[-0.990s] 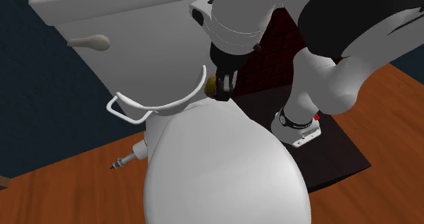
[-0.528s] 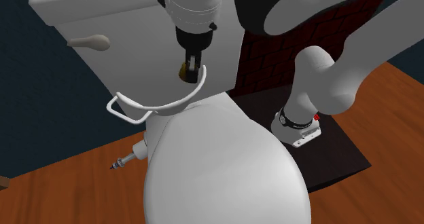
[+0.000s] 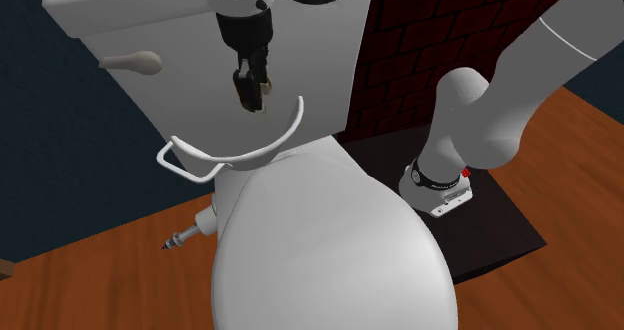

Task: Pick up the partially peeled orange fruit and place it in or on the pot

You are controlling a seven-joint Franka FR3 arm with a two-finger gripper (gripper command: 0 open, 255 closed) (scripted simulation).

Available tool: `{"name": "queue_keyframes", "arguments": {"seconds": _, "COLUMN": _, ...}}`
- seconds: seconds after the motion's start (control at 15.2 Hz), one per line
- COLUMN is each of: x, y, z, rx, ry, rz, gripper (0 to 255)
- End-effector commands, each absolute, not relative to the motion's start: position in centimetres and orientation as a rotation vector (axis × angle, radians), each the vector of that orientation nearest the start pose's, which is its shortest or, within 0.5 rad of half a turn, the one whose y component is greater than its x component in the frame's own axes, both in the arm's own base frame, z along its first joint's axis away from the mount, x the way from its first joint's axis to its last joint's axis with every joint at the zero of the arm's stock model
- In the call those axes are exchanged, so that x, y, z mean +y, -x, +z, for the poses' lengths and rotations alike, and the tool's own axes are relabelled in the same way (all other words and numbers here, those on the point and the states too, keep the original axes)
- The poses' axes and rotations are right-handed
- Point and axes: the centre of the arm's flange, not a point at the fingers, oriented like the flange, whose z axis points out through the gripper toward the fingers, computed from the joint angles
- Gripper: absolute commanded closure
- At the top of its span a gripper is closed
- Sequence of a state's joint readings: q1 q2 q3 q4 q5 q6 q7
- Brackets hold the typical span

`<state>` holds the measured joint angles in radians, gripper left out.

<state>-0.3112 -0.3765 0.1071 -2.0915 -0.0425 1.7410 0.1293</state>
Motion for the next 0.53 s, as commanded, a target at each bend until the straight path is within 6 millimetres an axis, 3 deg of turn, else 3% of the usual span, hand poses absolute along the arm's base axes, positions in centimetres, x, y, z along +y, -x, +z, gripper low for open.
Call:
{"name": "queue_keyframes", "arguments": {"seconds": 0.0, "x": -13.9, "y": -46.6, "z": 56.9, "rx": 0.516, "ry": 3.32, "rz": -0.142, "gripper": 255}}
{"name": "queue_keyframes", "arguments": {"seconds": 0.4, "x": -13.9, "y": -46.6, "z": 53.7, "rx": 0.516, "ry": 3.32, "rz": -0.142, "gripper": 255}}
{"name": "queue_keyframes", "arguments": {"seconds": 0.46, "x": -10.0, "y": -44.2, "z": 58.3, "rx": 0.583, "ry": 3.053, "rz": -0.132, "gripper": 255}}
